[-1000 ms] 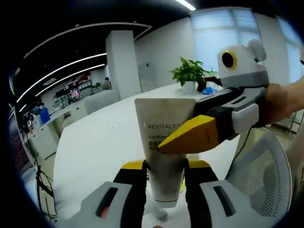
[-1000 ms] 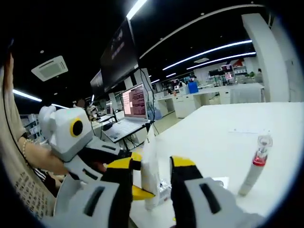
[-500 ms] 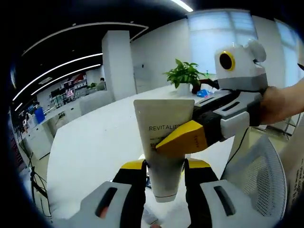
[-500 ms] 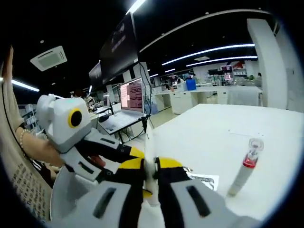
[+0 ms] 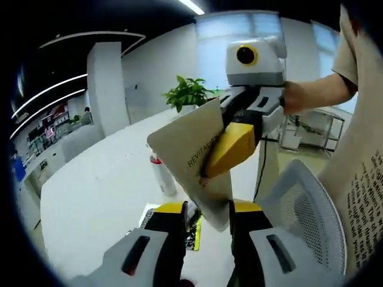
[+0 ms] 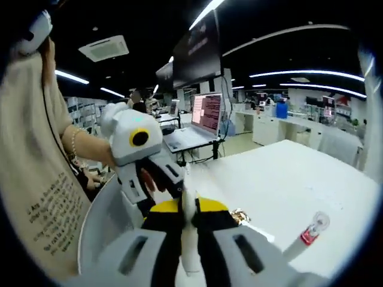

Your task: Arrange the skincare products in the storage area until every visible bottle or jar stands upright without overlapping.

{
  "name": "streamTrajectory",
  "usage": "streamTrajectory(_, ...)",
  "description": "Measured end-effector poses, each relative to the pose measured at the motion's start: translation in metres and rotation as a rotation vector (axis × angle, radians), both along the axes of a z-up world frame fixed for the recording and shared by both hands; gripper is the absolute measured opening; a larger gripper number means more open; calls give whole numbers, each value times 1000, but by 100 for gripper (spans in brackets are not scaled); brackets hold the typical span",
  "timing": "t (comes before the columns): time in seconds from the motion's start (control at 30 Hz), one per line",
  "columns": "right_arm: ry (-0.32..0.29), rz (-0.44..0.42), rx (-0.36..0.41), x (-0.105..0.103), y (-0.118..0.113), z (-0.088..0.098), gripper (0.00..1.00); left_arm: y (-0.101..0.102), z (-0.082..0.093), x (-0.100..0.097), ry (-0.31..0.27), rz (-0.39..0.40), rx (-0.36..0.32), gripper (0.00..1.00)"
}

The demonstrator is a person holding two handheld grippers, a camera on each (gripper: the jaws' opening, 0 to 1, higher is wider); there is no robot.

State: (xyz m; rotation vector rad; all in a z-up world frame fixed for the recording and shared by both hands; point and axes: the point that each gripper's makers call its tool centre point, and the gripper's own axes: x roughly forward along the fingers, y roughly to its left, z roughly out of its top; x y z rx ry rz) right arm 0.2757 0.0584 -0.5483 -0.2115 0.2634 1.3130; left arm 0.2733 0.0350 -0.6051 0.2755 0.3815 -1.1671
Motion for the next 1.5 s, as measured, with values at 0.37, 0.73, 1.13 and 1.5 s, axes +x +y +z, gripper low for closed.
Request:
streamTrajectory(0.37,-20,159,28,-13,-2,15,7,-14,4,-8,31,-119,-32,19)
streamTrajectory(0.73,-18,179,114,4,-15,30,7,-32,14,11,21,-157,-68,17)
streamTrajectory(1.13,-15,63,80,57,-27,6,13,-42,-9,65,-40,-144,16,13)
streamTrajectory(1.5,-26,-18,22,110,-30,-23,15,-47,-36,119,-66,-133,31,13)
